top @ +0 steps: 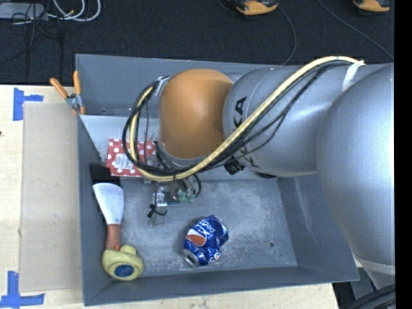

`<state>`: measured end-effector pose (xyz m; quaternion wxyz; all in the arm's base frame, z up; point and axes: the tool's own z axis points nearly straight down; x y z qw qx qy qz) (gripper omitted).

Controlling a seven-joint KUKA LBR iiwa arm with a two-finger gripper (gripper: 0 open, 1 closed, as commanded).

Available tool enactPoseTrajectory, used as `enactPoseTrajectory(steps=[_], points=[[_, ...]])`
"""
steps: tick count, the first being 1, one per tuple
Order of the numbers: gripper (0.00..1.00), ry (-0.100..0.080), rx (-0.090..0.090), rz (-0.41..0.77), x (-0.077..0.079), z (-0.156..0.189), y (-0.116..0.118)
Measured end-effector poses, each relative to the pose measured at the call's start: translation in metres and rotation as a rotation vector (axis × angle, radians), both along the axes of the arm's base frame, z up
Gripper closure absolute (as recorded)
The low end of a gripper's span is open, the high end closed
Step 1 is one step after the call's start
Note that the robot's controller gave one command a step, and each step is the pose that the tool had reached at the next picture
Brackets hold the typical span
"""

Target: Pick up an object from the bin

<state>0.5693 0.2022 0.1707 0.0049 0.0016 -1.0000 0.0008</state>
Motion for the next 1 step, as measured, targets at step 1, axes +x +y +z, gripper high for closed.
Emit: enactPoseTrajectory(steps=[1], points=[[0.00, -0.008, 0.002, -0.004, 0.0019, 0.0047, -0.0008]])
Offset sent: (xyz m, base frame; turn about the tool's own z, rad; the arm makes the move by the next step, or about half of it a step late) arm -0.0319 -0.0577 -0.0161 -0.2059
